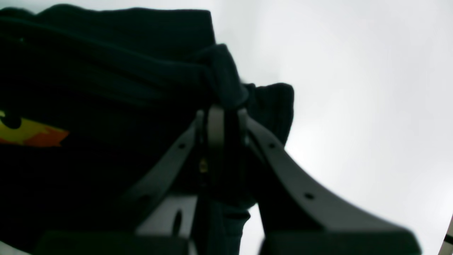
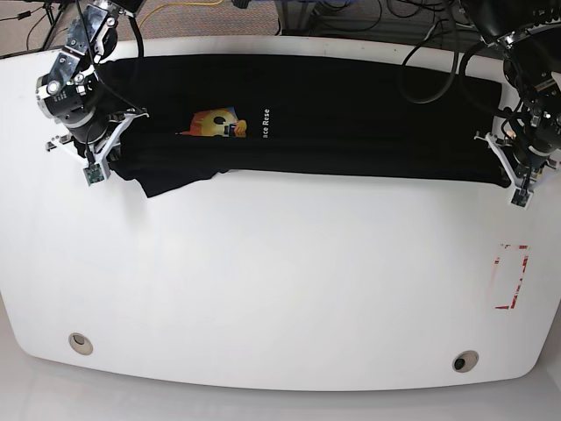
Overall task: Layout the t-shirt on the table in an organized manner, then fold the t-shirt properly
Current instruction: 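Lay the folded edge down and open both grippers, then regrasp the folded t-shirt edge with both grippers and pull it taut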
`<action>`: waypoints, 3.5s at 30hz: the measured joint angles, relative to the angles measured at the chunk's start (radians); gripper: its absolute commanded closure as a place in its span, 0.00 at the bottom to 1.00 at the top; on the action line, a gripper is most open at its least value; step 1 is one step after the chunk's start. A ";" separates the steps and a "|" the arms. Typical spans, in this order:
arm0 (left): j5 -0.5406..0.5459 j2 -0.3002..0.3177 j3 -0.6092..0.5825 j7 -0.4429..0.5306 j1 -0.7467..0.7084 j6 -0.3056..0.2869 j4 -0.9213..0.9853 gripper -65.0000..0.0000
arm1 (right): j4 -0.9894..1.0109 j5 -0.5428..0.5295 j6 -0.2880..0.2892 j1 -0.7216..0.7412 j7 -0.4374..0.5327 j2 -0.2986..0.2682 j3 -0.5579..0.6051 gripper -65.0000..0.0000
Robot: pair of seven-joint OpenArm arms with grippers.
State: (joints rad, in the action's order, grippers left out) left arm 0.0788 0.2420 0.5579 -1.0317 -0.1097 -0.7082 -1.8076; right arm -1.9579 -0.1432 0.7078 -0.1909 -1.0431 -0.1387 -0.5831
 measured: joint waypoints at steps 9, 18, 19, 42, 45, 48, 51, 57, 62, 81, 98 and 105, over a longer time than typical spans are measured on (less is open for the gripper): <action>0.000 0.000 0.001 0.002 -0.080 0.000 0.000 1.00 | -0.004 0.000 0.000 -0.051 0.004 0.007 -0.002 1.00; -0.001 0.001 0.001 0.001 -0.116 0.000 0.000 1.00 | -0.004 0.008 0.000 -0.099 -0.001 0.023 -0.003 1.00; -0.001 0.000 0.001 0.001 -0.119 0.000 0.000 1.00 | -0.004 0.008 0.000 -0.105 0.000 0.023 -0.003 1.00; -0.026 0.022 -0.055 -0.008 -0.151 0.005 -0.014 0.44 | -0.051 0.005 -0.008 -0.125 -0.005 0.024 -0.007 0.18; -0.026 0.024 -0.055 -0.008 -0.146 0.005 -0.043 0.44 | -0.045 -0.044 -0.008 -0.085 -0.010 0.025 -0.007 0.18; -0.026 0.025 -0.054 -0.009 -0.128 0.005 -0.062 0.44 | -0.032 -0.090 -0.008 -0.039 -0.008 0.024 -0.004 0.18; -0.022 0.028 -0.054 -0.003 -0.111 0.004 -0.069 0.44 | 0.011 -0.114 -0.008 0.019 -0.008 0.032 -0.003 0.18; -0.019 0.024 -0.020 -0.004 -0.112 0.004 -0.070 0.44 | 0.179 -0.114 -0.006 0.129 -0.007 0.059 0.003 0.18; -0.027 0.028 -0.004 -0.010 -0.102 0.005 -0.070 0.44 | 0.305 -0.105 -0.015 0.183 -0.009 0.050 0.039 0.18; -0.024 0.027 -0.007 -0.008 -0.103 0.004 -0.070 0.44 | 0.447 -0.121 -0.010 0.173 0.128 0.011 0.114 0.45; -0.023 0.024 -0.013 -0.008 -0.103 0.004 -0.069 0.44 | 0.327 -0.116 -0.013 0.154 0.089 0.014 0.113 1.00; -0.023 0.022 -0.014 -0.008 -0.103 0.004 -0.067 0.44 | 0.107 -0.125 -0.015 0.145 -0.029 0.045 0.114 1.00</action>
State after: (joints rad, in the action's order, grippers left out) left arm 0.0563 0.2642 0.5442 -1.0393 -0.2127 -0.7040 -1.8744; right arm -1.8507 -0.2684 0.6930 -0.0456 -1.0718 -0.0937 -0.4694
